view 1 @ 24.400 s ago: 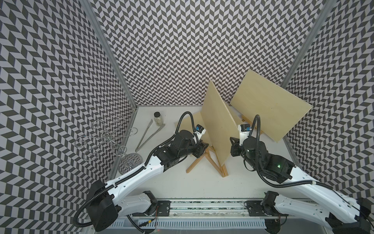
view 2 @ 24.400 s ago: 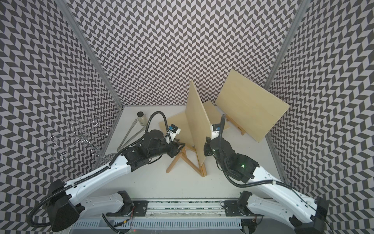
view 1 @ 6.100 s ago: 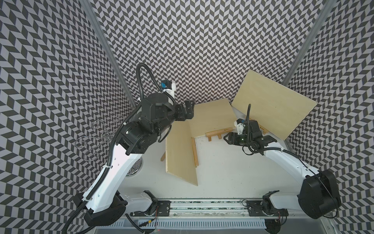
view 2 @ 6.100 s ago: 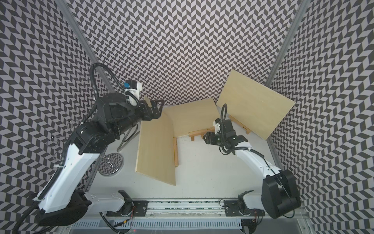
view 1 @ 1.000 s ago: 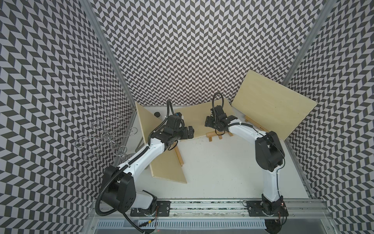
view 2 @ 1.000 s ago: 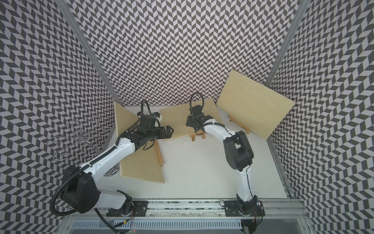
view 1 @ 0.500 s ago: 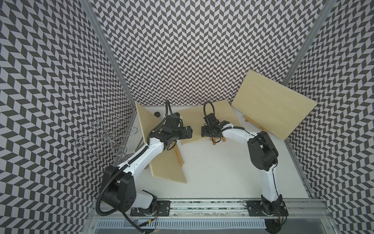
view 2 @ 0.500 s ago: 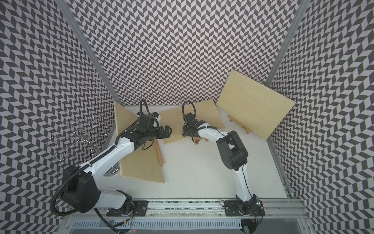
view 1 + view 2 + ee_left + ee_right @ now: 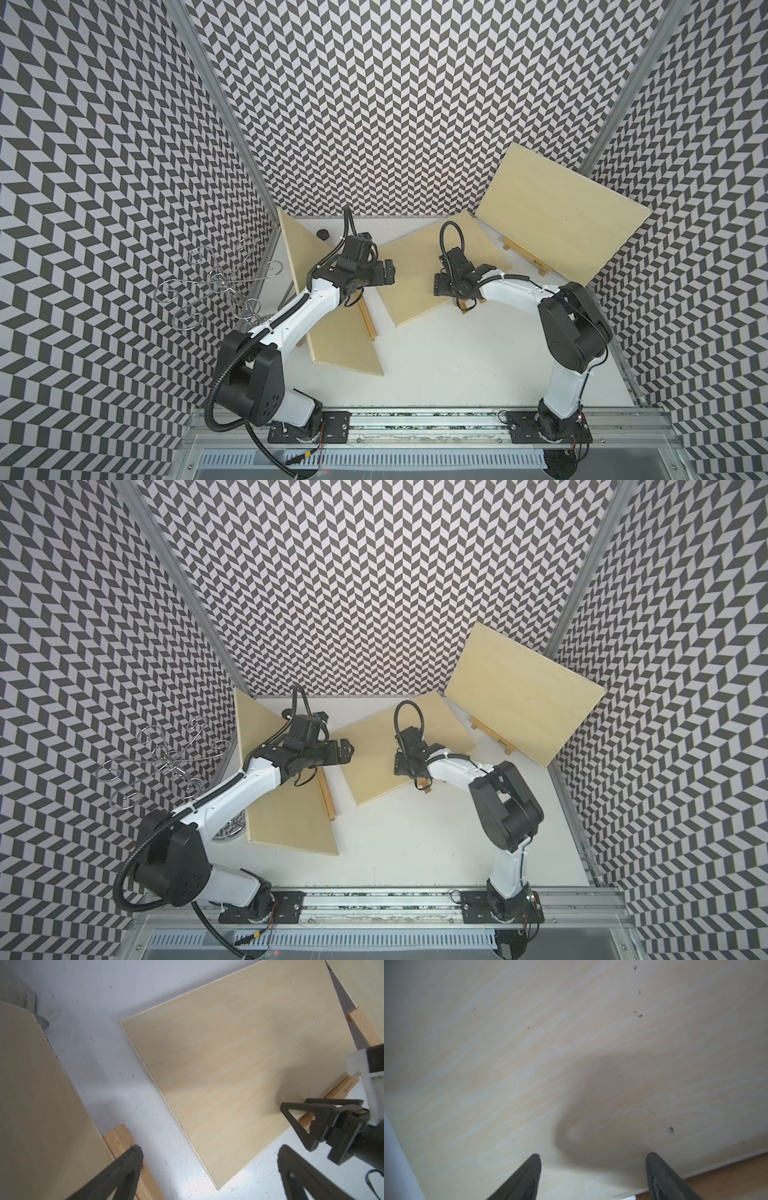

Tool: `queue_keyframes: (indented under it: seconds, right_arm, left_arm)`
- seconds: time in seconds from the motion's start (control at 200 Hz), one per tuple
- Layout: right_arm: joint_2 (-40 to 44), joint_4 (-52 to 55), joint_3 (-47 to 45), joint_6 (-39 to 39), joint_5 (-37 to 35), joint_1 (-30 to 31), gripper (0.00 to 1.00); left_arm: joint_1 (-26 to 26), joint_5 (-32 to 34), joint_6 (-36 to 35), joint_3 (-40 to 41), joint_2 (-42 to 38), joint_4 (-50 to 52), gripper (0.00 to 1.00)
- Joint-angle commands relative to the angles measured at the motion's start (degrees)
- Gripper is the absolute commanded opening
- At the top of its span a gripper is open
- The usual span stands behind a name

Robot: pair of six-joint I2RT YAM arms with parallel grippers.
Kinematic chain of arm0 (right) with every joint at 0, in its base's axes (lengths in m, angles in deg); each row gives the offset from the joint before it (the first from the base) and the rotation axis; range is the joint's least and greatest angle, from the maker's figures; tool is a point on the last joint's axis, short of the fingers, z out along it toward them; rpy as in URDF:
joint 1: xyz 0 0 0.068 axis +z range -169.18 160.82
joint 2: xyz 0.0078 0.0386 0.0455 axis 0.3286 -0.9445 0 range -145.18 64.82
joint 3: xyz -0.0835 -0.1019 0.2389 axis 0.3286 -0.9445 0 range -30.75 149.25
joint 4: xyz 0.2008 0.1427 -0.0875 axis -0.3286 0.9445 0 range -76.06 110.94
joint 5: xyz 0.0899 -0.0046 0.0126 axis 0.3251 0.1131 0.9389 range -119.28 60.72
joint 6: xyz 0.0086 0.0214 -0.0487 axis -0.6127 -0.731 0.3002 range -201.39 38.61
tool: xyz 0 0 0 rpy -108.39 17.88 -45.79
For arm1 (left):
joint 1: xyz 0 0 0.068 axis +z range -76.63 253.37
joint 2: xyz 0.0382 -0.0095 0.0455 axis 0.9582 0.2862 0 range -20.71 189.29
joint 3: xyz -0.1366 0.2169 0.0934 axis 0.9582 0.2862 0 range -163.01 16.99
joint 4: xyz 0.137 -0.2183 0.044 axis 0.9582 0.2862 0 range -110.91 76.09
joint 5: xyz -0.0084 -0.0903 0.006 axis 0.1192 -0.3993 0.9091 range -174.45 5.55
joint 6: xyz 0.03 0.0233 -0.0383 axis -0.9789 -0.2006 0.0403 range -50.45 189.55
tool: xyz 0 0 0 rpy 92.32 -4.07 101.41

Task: Assemble the easel
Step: Move the drawing board to the center of the board.

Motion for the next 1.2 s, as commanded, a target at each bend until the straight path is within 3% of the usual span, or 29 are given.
queue_keyframes:
  seconds: [0.0,0.336,0.606,0.891,1.197]
  right_arm:
    - [2.08,5.7,-5.56,-1.1,0.06,-0.94,0.79]
    - [12.97,7.01,-14.07,2.04,0.36,-1.11,0.8]
    - [23.19,7.65,-18.27,6.71,2.81,-1.61,0.81]
    - [32.86,15.95,-16.89,4.72,4.01,-10.83,0.82]
    - [33.79,14.15,-18.64,2.67,5.93,-12.6,0.82]
  left_arm:
    - [0.15,1.49,-0.83,-3.63,2.09,0.96,0.99]
    - [-4.52,9.33,-1.18,-13.59,11.59,2.93,0.99]
    - [-6.57,9.68,-3.35,-22.71,24.39,1.46,0.99]
    - [-6.93,9.31,-6.67,-31.54,35.02,-0.98,0.99]
    - [-7.3,11.43,-5.99,-30.35,33.5,0.35,0.99]
